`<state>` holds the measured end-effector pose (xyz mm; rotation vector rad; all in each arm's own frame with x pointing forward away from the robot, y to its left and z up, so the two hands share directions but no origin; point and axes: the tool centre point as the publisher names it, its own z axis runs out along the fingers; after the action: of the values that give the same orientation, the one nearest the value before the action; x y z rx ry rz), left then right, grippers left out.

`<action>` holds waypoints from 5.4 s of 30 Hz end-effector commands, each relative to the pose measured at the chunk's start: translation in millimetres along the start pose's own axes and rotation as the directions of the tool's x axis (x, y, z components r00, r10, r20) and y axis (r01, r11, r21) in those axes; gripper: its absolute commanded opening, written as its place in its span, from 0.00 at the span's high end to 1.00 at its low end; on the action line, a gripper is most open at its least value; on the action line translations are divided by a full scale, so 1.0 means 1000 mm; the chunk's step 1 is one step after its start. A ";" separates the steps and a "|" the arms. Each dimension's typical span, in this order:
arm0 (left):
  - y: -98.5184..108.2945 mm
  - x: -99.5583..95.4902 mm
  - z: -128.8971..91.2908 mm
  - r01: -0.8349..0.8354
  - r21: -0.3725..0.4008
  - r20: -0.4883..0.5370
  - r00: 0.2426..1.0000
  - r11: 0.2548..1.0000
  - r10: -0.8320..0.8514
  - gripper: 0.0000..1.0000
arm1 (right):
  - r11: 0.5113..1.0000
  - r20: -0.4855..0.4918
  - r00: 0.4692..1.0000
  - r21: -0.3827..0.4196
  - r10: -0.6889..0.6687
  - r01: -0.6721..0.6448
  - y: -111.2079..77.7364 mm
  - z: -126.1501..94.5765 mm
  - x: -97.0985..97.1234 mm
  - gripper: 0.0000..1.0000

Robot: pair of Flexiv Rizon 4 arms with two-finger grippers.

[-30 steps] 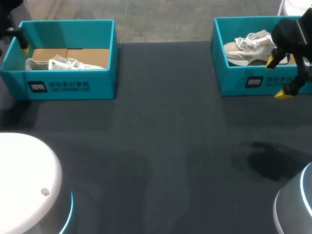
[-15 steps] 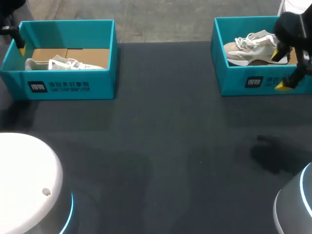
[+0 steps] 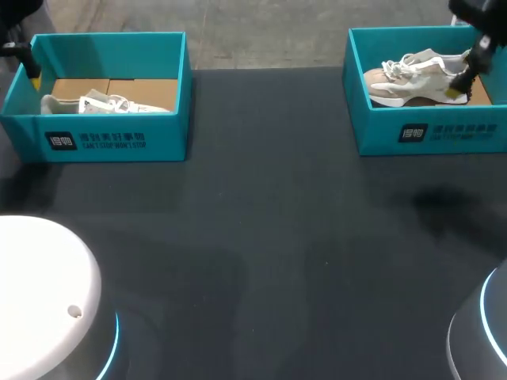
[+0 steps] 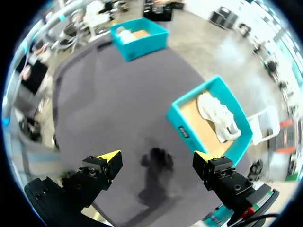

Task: Take the shoe out of the shoebox, open the shoe tongue, remove and reinsert the insole, then place the shoe into the shoebox

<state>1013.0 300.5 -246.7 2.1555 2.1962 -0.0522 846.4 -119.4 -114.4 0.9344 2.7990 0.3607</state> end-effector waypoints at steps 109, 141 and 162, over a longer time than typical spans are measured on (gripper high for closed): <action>0.000 0.001 0.000 -0.001 0.000 -0.001 1.000 1.000 0.001 0.00 | 0.479 0.199 0.491 0.107 0.848 -0.871 -0.020 0.232 -0.343 0.33; 0.000 0.001 0.000 -0.001 0.000 -0.001 1.000 1.000 0.001 0.00 | 0.458 0.197 0.484 0.162 0.853 -0.874 -0.037 0.269 -0.362 0.41; 0.000 0.001 0.000 -0.001 0.000 -0.001 1.000 1.000 0.001 0.00 | 0.443 0.194 0.479 0.200 0.856 -0.874 -0.046 0.293 -0.353 0.38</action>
<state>1013.3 300.6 -247.2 2.1548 2.1956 -0.0533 1161.1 -318.5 -372.5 2.3833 2.0418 0.0313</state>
